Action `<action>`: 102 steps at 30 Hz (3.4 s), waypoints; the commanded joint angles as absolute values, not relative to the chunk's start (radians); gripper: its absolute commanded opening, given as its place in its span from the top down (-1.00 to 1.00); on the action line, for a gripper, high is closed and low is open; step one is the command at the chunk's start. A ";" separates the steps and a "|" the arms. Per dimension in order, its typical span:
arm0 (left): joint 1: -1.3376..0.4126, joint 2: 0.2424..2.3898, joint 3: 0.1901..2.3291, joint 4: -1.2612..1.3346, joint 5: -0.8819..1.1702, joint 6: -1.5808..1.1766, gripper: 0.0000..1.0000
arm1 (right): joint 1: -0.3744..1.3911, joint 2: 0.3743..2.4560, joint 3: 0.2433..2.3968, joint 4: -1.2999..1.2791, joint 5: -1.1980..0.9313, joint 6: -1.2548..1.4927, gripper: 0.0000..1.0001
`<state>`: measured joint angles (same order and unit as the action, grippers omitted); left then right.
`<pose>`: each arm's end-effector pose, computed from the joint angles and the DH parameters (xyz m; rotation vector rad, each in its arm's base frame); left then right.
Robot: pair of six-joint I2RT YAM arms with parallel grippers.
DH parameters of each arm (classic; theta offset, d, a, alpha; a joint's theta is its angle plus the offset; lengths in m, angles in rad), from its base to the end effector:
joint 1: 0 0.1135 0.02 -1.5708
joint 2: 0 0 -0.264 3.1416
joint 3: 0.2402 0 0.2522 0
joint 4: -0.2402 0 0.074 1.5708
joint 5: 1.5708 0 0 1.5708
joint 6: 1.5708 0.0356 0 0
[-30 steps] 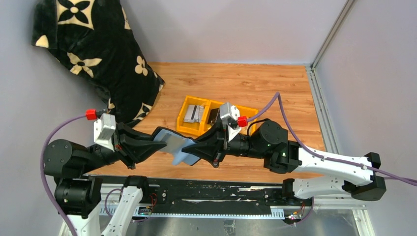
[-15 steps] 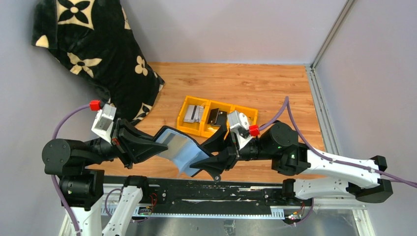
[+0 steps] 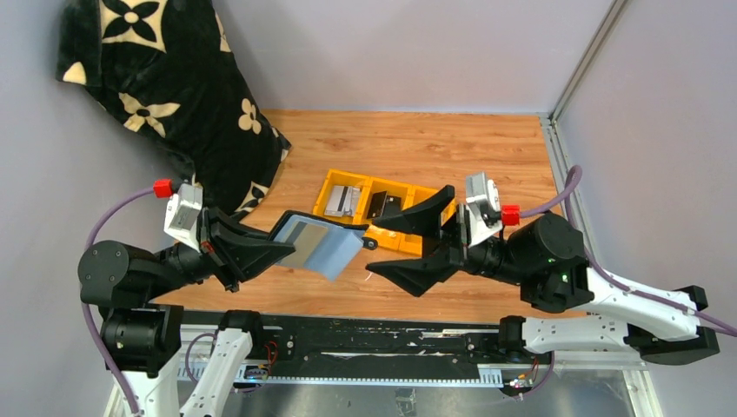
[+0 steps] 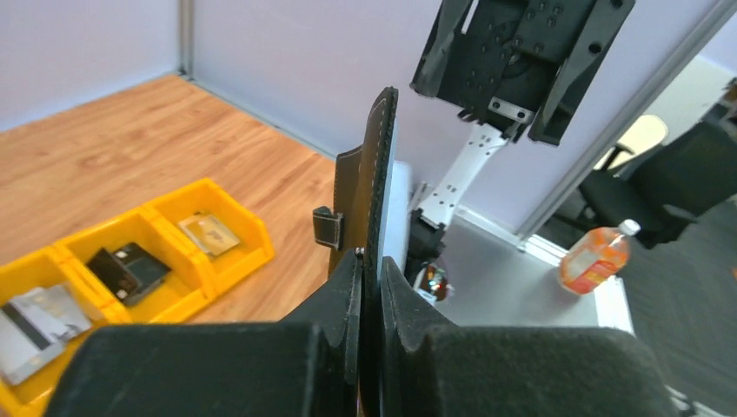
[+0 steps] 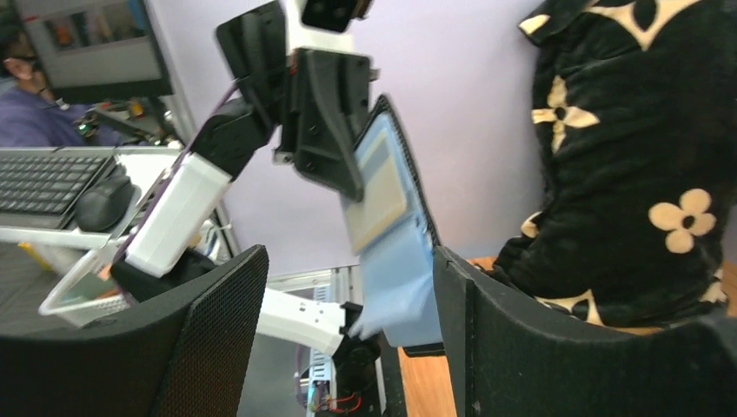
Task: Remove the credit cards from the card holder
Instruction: Remove the credit card from the card holder.
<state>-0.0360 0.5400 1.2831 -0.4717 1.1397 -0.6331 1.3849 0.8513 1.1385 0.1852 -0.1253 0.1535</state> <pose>0.0178 -0.0330 0.4830 0.6236 1.4663 -1.2636 0.0254 0.1593 0.4887 -0.8022 0.9187 1.4336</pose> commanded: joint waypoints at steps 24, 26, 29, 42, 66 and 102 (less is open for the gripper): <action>-0.035 0.506 1.332 -0.658 1.183 -0.322 1.00 | 1.382 1.197 1.371 0.041 -0.374 0.109 0.03; -0.034 0.505 1.329 -0.659 1.188 -0.329 1.00 | 1.381 1.218 1.376 0.065 -0.398 0.128 0.11; -0.034 0.501 1.327 -0.660 1.195 -0.337 1.00 | 1.382 1.227 1.367 0.087 -0.414 0.144 0.45; -0.034 0.539 1.286 -0.478 1.306 -0.627 0.03 | 1.350 1.157 1.294 0.070 -0.413 0.106 1.00; -0.035 0.538 1.289 -0.487 1.269 -0.606 0.58 | 1.350 1.183 1.340 0.012 -0.474 0.086 1.00; -0.034 0.500 1.213 -0.604 1.308 -0.536 0.22 | 1.350 1.207 1.364 0.016 -0.506 0.065 1.00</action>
